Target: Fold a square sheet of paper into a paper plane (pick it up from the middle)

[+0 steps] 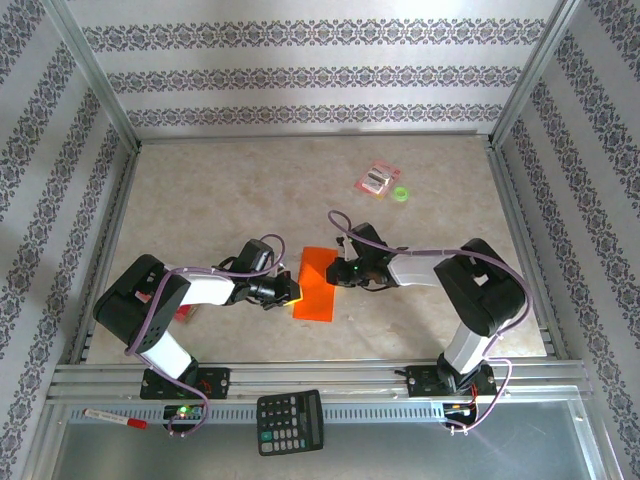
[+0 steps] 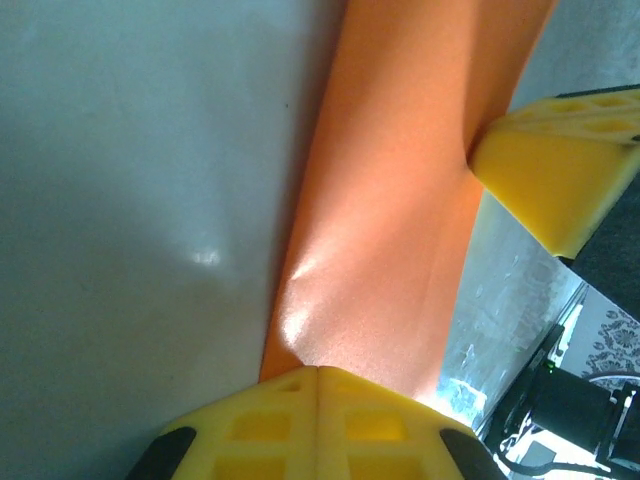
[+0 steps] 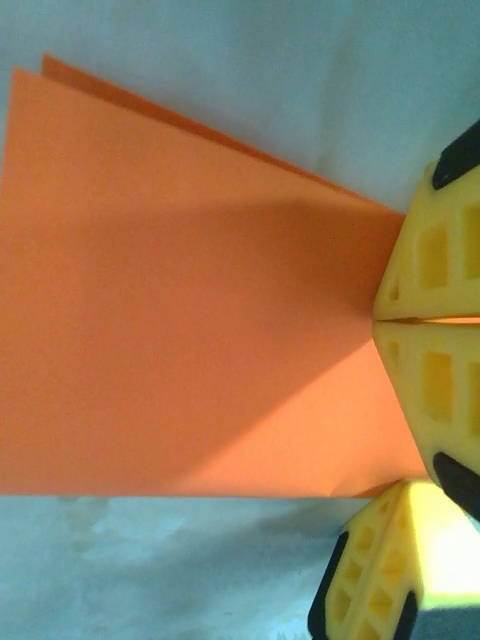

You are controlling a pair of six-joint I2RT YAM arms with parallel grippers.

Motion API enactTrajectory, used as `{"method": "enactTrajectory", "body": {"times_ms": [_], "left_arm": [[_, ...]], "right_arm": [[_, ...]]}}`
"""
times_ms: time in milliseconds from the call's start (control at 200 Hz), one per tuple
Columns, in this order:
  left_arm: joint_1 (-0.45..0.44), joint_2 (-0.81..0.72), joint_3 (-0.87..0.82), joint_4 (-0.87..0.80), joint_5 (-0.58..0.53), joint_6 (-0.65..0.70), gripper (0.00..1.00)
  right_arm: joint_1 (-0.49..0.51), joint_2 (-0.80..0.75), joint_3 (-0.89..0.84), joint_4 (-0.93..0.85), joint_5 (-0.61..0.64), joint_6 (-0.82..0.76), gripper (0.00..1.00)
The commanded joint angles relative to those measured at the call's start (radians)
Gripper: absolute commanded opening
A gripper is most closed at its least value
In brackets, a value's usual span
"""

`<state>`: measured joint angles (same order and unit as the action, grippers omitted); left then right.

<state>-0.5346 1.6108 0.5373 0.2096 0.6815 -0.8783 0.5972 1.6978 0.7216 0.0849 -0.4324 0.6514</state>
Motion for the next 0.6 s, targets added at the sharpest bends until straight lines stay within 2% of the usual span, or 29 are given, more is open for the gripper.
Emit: {"method": "enactTrajectory", "body": {"times_ms": [0, 135, 255, 455, 600], "left_arm": [[0.010, 0.004, -0.012, -0.145, 0.008, 0.050, 0.00], [0.013, 0.009, 0.000, -0.179, 0.022, 0.078, 0.00], [0.015, 0.012, 0.000, -0.184, 0.031, 0.083, 0.00], [0.014, 0.012, -0.015, -0.181, 0.025, 0.081, 0.00], [0.015, 0.010, -0.024, -0.171, 0.019, 0.079, 0.00]], "right_arm": [[-0.019, -0.074, -0.011, -0.119, 0.075, -0.010, 0.15], [0.002, -0.139, 0.018, -0.101, 0.044, 0.008, 0.21], [0.049, -0.129, 0.049, -0.047, 0.013, 0.068, 0.22], [0.120, -0.018, 0.146, -0.010, -0.017, 0.124, 0.08], [0.155, 0.066, 0.195, 0.005, -0.027, 0.150, 0.03]]}}
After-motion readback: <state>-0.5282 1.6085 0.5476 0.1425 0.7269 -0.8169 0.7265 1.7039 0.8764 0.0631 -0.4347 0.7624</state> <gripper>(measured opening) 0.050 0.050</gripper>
